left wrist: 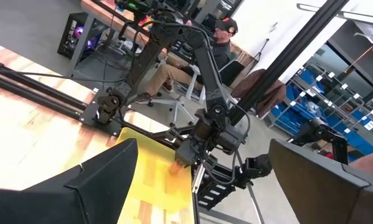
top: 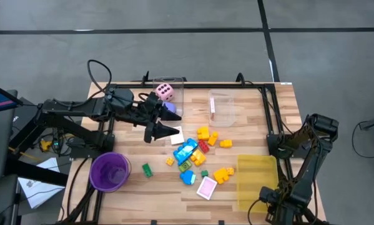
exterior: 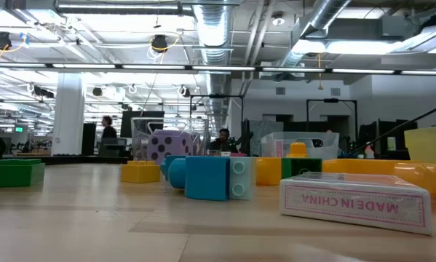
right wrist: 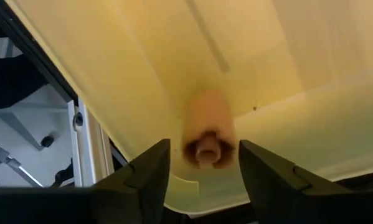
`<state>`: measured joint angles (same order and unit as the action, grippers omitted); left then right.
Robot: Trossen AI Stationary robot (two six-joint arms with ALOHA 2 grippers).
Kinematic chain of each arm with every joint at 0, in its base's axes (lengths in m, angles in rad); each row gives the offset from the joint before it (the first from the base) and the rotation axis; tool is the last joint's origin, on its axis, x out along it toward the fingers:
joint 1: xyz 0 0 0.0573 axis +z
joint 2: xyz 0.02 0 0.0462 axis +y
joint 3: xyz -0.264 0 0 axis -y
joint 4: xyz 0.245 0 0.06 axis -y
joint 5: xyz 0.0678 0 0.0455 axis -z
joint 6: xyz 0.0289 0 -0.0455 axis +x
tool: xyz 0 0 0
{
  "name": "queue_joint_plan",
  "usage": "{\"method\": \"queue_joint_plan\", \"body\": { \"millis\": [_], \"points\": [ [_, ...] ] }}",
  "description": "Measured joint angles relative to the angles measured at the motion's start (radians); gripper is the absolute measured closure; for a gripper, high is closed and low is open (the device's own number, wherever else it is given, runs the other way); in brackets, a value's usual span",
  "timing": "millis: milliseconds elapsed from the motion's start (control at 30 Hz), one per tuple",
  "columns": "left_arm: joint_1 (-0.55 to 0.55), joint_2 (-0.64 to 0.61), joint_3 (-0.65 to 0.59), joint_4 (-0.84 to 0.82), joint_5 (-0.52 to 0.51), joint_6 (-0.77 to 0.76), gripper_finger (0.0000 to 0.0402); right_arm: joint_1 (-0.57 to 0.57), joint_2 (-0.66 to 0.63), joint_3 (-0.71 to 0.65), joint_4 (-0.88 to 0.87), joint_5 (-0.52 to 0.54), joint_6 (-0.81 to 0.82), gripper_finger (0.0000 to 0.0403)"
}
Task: Pick & Place Toys
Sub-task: Adjust the yellow bin
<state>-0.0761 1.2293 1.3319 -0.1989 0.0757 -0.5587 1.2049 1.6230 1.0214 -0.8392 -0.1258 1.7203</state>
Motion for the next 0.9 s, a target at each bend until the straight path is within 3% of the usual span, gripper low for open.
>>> {"method": "queue_joint_plan", "body": {
  "millis": [367,567,900],
  "points": [
    [0.0,0.0,0.0,0.005,-0.001,0.0,0.0042,0.002,-0.032,0.0,-0.045,0.002,0.008,0.0182],
    [0.0,0.0,0.0,0.017,-0.001,0.0,0.0042,0.029,-0.119,0.0,-0.145,0.092,0.111,0.0185],
    [0.0,0.0,0.0,0.016,-0.007,0.001,0.0042,0.044,-0.327,0.0,-0.336,0.336,0.263,0.0209]
  ]
}}
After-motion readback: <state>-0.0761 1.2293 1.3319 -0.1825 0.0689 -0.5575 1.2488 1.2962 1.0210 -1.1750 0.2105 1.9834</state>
